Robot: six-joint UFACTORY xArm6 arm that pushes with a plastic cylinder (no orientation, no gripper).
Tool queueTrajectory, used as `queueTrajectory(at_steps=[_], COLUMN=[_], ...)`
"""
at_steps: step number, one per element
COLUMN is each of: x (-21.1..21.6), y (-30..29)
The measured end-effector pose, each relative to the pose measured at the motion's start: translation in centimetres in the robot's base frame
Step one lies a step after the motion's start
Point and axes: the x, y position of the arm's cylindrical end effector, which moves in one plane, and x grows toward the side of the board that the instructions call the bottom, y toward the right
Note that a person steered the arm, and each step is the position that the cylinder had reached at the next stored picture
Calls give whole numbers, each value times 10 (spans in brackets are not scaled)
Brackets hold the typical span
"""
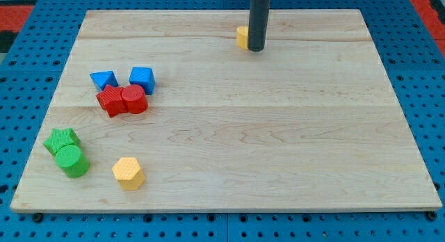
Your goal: Push the yellow heart towards its left
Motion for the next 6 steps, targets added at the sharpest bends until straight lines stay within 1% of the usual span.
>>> queueTrajectory(at_steps=[1, 2, 3, 4, 5, 6], x=[-20, -32, -37, -37, -34, 15], y=[0, 16, 7, -28, -37, -3])
